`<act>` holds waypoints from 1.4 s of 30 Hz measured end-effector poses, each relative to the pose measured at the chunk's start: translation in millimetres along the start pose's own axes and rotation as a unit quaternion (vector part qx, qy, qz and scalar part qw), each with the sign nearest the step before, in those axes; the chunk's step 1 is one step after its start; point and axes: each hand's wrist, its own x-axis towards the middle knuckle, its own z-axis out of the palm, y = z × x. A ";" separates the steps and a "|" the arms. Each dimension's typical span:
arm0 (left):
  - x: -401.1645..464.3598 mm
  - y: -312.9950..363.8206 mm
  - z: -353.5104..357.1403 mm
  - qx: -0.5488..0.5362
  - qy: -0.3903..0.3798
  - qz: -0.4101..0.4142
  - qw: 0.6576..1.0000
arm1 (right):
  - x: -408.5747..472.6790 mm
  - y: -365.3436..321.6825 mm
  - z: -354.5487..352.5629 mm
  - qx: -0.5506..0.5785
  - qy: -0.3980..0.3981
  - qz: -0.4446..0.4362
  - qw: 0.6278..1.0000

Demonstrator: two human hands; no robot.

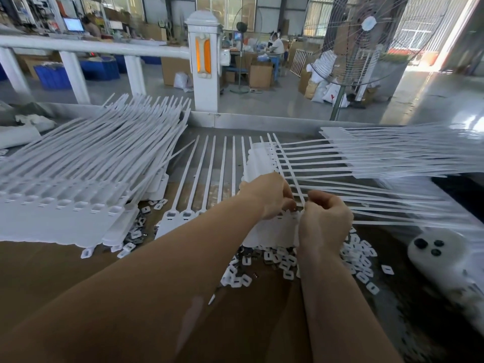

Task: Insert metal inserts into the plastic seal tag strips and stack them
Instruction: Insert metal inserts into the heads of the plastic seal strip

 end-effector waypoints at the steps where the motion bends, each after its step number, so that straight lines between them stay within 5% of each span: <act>1: 0.9 -0.4 0.1 0.003 -0.005 0.001 1.000 | 0.0 -0.1 0.0 -0.002 0.000 0.000 1.000; 21: -2.4 -1.7 -7.6 -0.040 -0.018 0.027 0.999 | -0.6 -1.9 -0.8 0.007 0.004 0.002 1.000; 31: -46.8 -43.3 -32.1 -0.097 0.090 -0.011 0.991 | -5.2 -5.3 -0.6 -0.023 0.000 -0.001 1.000; 42: -106.0 -92.2 -30.7 -0.052 0.216 -0.025 0.975 | -23.4 -6.6 4.8 -0.144 -0.089 -0.199 0.965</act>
